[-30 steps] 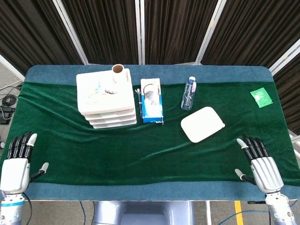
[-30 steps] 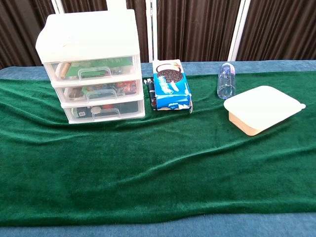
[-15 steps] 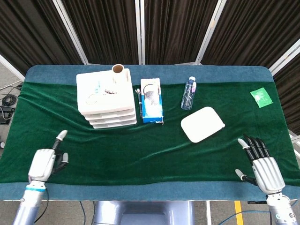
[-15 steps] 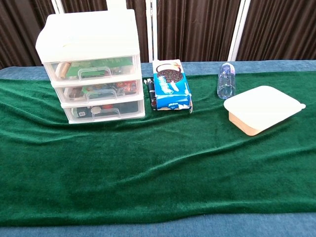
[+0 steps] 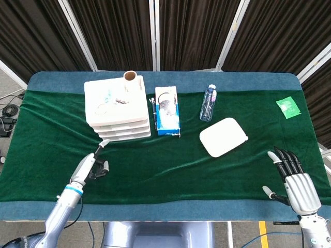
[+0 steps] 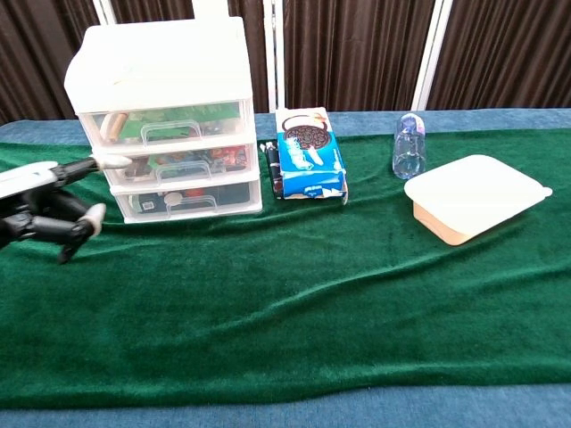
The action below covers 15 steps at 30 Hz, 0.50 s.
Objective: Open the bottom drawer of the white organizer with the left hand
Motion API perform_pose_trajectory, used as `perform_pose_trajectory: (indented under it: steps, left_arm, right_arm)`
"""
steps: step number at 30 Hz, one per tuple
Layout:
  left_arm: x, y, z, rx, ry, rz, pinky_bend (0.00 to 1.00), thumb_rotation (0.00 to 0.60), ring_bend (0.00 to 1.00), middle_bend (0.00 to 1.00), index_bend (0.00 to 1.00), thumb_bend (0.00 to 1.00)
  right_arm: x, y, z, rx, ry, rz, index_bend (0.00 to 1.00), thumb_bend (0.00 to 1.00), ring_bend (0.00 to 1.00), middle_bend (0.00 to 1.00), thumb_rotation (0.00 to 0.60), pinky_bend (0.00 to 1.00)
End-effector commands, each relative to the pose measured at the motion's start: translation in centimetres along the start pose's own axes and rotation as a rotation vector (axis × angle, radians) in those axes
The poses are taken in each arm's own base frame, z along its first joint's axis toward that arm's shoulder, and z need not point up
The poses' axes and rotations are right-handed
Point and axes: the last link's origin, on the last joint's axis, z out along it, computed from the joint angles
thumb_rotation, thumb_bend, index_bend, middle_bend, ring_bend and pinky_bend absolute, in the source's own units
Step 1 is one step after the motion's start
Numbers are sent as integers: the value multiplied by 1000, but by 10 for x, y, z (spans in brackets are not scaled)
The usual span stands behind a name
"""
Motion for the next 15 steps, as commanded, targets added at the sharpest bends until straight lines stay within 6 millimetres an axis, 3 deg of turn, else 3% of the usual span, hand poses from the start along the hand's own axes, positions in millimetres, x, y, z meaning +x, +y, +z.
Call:
perform_pose_trajectory:
  steps: [1,15]
  left_arm:
    - [-8,6,15,-7,-16,-54,696,600,740,872,0,732]
    - [-35,8,37,1,-48,-193,696,600,740,873,0,734]
  right_arm:
    - [2,1,0,0,2,5,5,85,0,0,600,0]
    - [4,2,1,-2,4,15,5,84,0,0,600,0]
